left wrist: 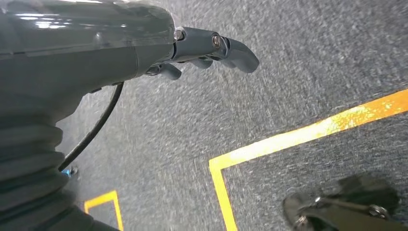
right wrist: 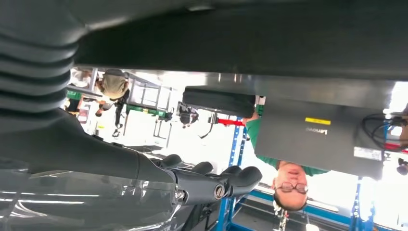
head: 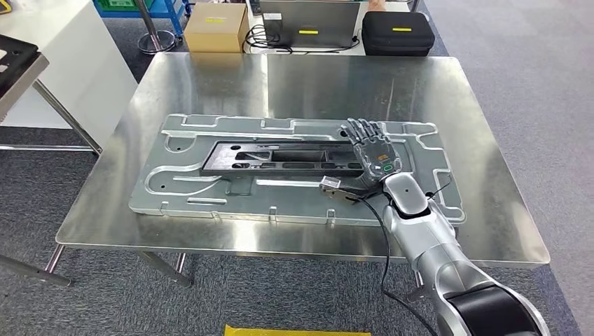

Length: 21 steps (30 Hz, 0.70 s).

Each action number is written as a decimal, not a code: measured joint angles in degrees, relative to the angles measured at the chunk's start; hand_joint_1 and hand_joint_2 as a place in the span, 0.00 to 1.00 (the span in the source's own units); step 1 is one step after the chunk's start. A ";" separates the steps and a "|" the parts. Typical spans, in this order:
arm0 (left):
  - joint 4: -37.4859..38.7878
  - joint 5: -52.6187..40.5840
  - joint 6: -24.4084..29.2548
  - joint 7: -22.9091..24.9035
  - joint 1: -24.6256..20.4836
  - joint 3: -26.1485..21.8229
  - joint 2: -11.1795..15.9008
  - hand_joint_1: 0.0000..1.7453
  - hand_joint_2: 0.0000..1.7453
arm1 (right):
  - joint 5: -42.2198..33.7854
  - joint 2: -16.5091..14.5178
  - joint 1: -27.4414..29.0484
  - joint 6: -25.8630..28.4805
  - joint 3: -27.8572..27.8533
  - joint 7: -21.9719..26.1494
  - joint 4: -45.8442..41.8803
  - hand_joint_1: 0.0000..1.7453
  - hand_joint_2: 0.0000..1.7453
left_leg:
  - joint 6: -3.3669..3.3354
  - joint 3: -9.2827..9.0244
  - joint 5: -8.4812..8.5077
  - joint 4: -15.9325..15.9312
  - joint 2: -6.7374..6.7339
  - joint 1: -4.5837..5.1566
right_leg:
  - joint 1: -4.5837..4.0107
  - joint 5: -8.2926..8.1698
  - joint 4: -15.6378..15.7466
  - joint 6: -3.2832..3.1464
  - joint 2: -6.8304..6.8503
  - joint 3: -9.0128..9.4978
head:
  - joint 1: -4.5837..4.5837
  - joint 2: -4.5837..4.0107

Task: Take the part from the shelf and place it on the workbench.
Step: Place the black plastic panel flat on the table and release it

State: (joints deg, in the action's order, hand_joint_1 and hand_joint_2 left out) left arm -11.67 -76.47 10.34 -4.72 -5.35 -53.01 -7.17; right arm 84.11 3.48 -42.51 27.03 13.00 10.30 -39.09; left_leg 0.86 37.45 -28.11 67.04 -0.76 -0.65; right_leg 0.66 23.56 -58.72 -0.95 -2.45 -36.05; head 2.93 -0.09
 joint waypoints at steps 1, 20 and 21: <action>0.00 0.39 -0.23 0.31 -0.09 -0.13 0.05 0.00 0.00 | -0.62 0.04 -0.52 0.05 0.01 0.28 0.13 0.00 0.00 | -0.31 -1.81 1.49 -3.81 -0.04 0.11 | -0.14 0.04 -0.16 0.17 -0.15 -0.12 | 0.00 0.00; 0.01 2.18 -1.47 0.06 -0.10 -1.75 0.02 0.00 0.00 | -3.80 -0.90 -1.83 -2.39 -2.10 -0.24 -7.86 0.00 0.00 | -0.57 1.11 8.68 -8.94 -1.80 0.06 | -0.39 4.68 0.34 1.39 1.05 4.92 | 0.00 0.01; 0.02 2.33 -1.52 0.05 -0.04 -1.86 0.02 0.00 0.00 | -3.83 -0.90 -1.71 -2.62 -2.49 -0.37 -8.69 0.00 0.00 | -0.19 1.25 8.77 -8.96 -1.74 -0.04 | -0.30 4.25 0.50 0.90 1.04 4.67 | 0.00 0.01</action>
State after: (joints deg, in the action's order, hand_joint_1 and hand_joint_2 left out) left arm -11.66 -74.13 8.81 -4.67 -5.38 -54.87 -7.15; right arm 80.27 2.58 -44.22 24.40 10.51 9.93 -47.77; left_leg 0.67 38.70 -19.34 58.08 -2.50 -0.69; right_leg 0.36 27.81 -58.22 -0.05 -1.42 -31.38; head 2.93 -0.09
